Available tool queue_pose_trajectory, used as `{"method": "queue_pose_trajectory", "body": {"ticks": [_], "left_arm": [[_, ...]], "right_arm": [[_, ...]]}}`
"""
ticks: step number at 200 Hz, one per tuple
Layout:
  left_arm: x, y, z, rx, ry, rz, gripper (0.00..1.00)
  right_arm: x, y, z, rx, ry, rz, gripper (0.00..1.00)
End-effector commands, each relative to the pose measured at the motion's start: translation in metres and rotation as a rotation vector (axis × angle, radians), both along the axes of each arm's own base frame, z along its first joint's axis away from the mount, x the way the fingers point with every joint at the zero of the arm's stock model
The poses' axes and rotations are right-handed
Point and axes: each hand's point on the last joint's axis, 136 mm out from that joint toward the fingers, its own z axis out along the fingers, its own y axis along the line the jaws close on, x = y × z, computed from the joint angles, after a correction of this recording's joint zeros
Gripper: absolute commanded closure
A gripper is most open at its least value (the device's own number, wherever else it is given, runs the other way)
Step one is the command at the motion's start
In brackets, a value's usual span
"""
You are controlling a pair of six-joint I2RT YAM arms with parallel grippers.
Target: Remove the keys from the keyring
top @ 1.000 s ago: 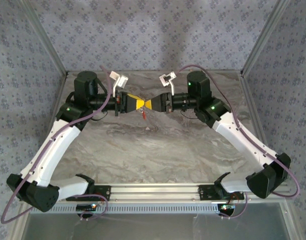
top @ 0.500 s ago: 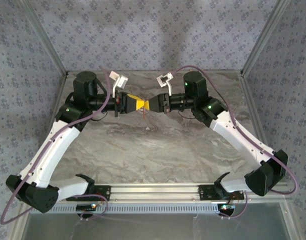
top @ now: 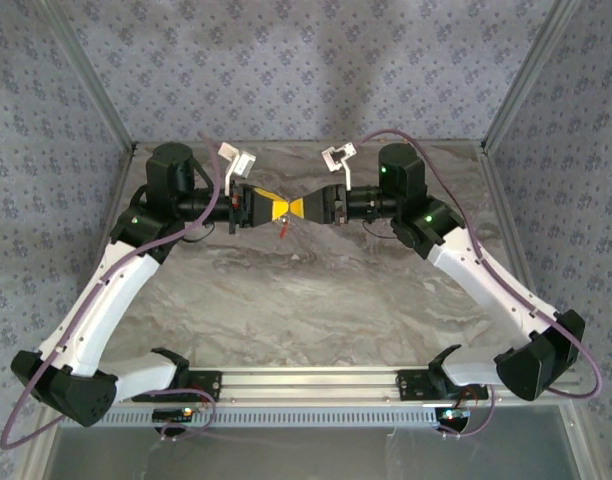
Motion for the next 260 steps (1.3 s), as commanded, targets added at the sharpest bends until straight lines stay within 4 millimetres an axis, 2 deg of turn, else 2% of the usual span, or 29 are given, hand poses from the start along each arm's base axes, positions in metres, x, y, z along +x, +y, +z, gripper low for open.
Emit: {"method": "queue_pose_trajectory", "body": {"ticks": [1,84,104,170,217,260], "left_arm": [[-0.009,0.001,0.012,-0.027,-0.044,-0.026,1.00],[-0.011,0.002,0.017,-0.037,-0.059,-0.026,1.00],[-0.009,0.002,0.018,-0.037,-0.063,-0.013,1.00],[-0.004,0.006,0.025,-0.061,-0.075,0.028,1.00],[-0.006,0.005,0.026,-0.069,-0.071,0.015,1.00],[-0.007,0.006,0.026,-0.063,-0.075,0.020,1.00]], "right_arm": [[-0.008,0.002,0.005,0.019,-0.015,0.029,0.57],[-0.008,0.012,-0.007,0.003,0.013,0.054,0.65],[-0.006,0.012,-0.011,-0.007,0.018,0.040,0.60],[-0.001,0.006,-0.002,0.046,-0.023,-0.026,0.59],[0.000,0.014,-0.007,0.036,0.002,-0.010,0.58],[0.003,-0.004,0.001,0.065,-0.018,-0.067,0.57]]}}
